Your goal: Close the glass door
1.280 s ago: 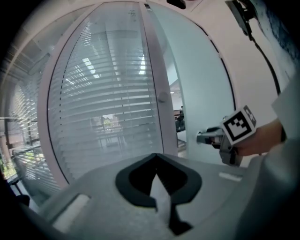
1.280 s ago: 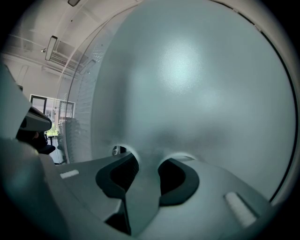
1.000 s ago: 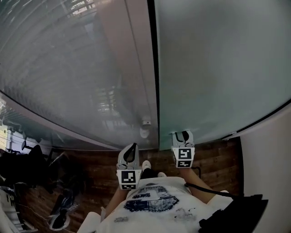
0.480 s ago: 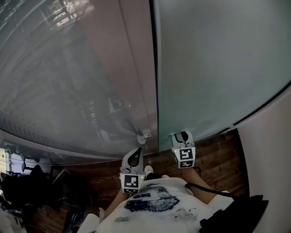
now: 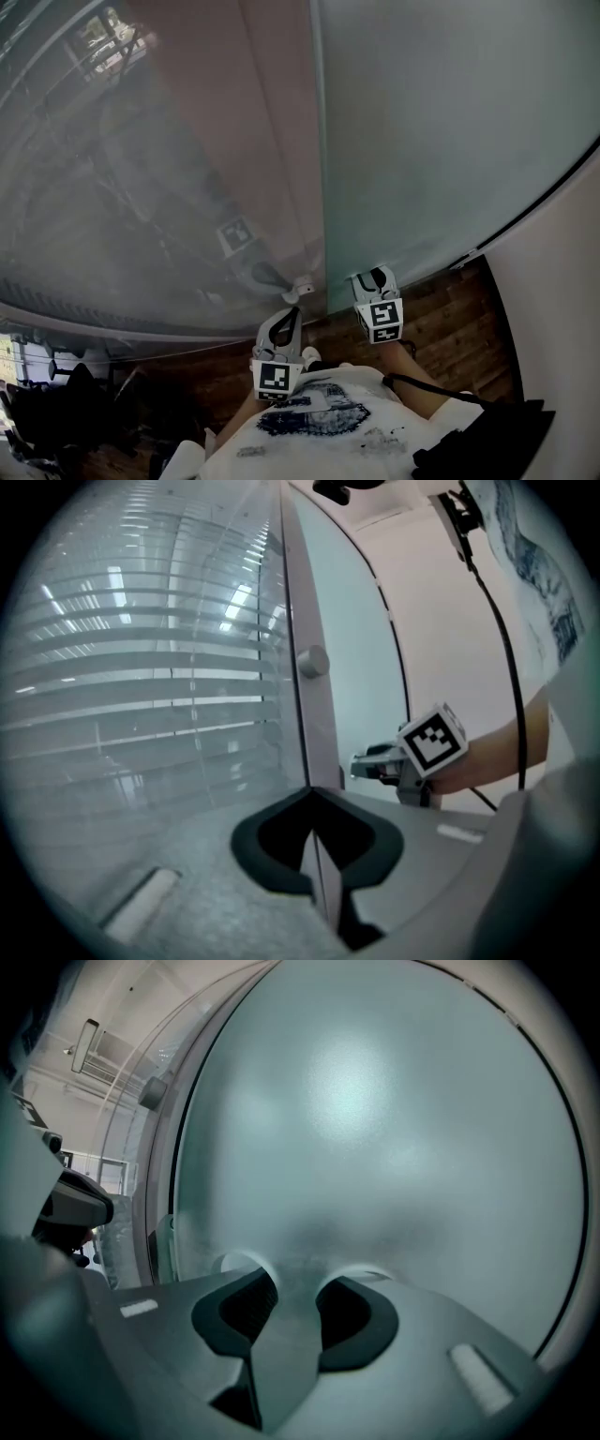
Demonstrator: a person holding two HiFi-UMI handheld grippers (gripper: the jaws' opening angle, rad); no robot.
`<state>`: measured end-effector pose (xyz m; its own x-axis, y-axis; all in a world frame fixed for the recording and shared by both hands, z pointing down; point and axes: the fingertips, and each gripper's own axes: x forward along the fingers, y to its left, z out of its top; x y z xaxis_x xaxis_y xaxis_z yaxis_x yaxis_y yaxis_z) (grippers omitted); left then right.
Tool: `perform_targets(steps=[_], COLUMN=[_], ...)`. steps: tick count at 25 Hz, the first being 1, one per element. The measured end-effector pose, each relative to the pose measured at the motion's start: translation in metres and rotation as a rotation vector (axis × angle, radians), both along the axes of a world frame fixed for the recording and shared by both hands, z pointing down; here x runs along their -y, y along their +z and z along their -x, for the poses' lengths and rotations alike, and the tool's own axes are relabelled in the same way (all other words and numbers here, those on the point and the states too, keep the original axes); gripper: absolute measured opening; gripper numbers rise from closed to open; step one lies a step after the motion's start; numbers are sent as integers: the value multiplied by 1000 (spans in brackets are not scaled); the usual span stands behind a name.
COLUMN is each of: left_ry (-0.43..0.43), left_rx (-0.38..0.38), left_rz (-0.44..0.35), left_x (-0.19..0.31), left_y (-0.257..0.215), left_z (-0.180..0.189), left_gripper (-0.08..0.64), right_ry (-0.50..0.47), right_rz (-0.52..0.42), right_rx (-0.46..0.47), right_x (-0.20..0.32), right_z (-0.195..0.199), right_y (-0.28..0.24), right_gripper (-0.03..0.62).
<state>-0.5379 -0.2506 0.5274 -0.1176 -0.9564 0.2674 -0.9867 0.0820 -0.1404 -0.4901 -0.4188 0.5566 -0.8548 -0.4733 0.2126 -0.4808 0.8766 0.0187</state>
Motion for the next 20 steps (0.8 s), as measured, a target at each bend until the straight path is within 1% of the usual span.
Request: perform_targets(steps=[3,6,9,14,16,19,20], left_ry=[23,41,77,90,112,147,148], left_rx=[12,5,35,-41,-16,49,54], left_rz=[5,5,8,-16,-20,0,-2], left_x=[1,4,6,14,11,7,9], left_y=[2,-4,2,-12,-8,4,3], left_z=[1,0,1,0,0,0,1], left_gripper=[2,2,2,2,2,2,2], right_ry=[7,13,27,22,28,47,51], right_rz=[-2,-4,-6,-3,-10,-17,-17], right_rx=[-2,-5,-9,-4,-3,4,8], right_x=[3,7,12,15,15,19,20], right_z=[2,2,1,7,5,0,0], right_y=[-1,-1,4,5,5,6,5], right_gripper=[121,120,120,120,120,118,118])
